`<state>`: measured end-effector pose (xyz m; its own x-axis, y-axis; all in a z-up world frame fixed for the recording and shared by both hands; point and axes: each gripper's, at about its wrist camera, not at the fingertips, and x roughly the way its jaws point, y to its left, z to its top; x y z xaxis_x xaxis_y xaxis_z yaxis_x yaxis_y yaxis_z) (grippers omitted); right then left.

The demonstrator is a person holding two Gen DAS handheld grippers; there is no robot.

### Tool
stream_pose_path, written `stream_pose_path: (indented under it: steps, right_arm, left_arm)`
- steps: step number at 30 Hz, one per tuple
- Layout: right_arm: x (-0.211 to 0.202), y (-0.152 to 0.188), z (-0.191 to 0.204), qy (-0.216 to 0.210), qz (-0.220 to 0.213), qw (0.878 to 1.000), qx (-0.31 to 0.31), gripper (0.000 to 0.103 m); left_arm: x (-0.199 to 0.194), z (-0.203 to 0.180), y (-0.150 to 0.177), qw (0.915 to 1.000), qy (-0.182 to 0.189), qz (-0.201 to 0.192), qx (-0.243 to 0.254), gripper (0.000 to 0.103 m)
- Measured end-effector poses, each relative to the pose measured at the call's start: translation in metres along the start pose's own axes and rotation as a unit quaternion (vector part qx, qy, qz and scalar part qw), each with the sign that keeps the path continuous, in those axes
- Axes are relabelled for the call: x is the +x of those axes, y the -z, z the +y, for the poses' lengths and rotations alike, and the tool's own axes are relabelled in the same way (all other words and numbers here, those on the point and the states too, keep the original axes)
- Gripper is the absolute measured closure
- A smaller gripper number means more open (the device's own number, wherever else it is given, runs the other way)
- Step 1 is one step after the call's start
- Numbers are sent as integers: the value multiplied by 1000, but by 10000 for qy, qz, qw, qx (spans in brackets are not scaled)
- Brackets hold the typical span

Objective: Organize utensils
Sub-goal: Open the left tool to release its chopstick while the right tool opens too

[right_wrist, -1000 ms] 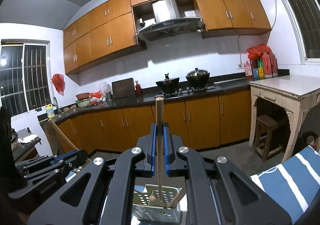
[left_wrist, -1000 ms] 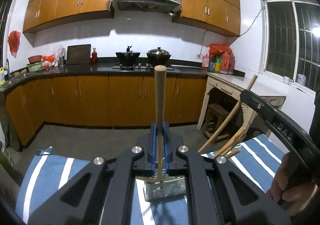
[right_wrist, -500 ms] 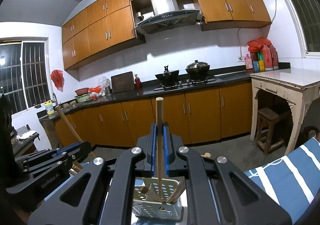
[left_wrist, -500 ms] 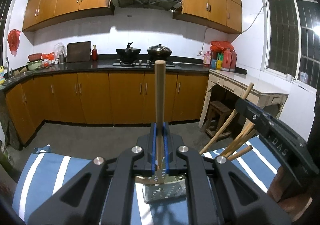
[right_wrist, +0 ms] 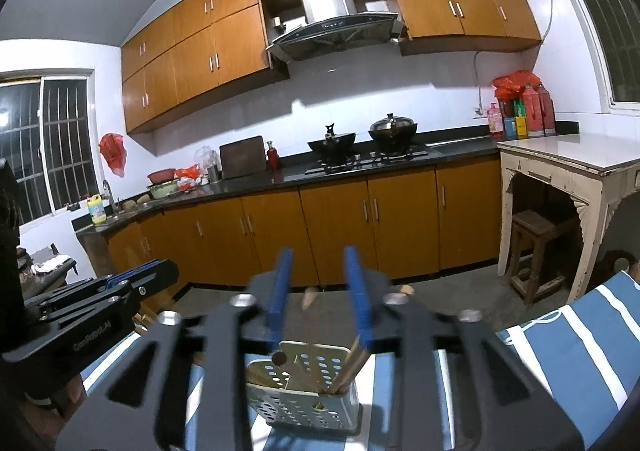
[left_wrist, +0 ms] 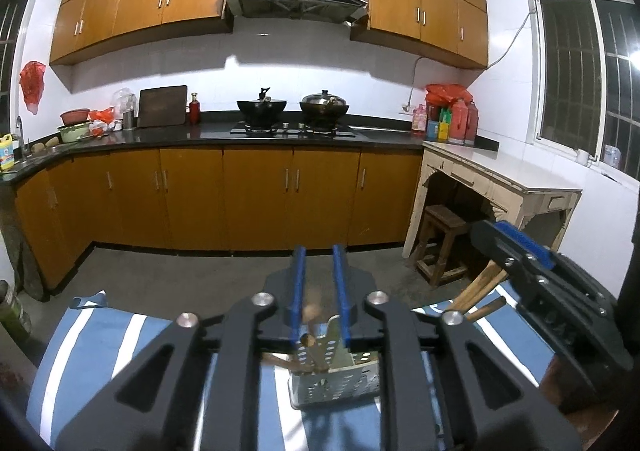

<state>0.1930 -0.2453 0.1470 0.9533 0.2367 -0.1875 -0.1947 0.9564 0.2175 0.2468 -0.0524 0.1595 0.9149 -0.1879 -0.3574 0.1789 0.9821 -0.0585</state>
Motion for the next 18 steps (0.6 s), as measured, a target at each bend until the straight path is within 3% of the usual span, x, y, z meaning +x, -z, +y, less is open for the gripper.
stream_pose_path:
  steps: [3,10,15,18]
  right_arm:
    - [-9,-2,-2,8,-41,10000,17,67]
    - [-39,-2,-6,19,-90,10000,35,54]
    - [-73,9,-2,-30,-74,9999,-76,38]
    - [-94,18,5,-44,-85,9997,-207,22]
  left_arm:
    - [-8,3,-1,10000,-50,-44,-10,73]
    - [-37,13,5,9997,-181,-124,-56,60]
    - [-75,28,25,9994,-272,-164,-104,47]
    - [-100,32,42,9990,-382,-227,-12,34]
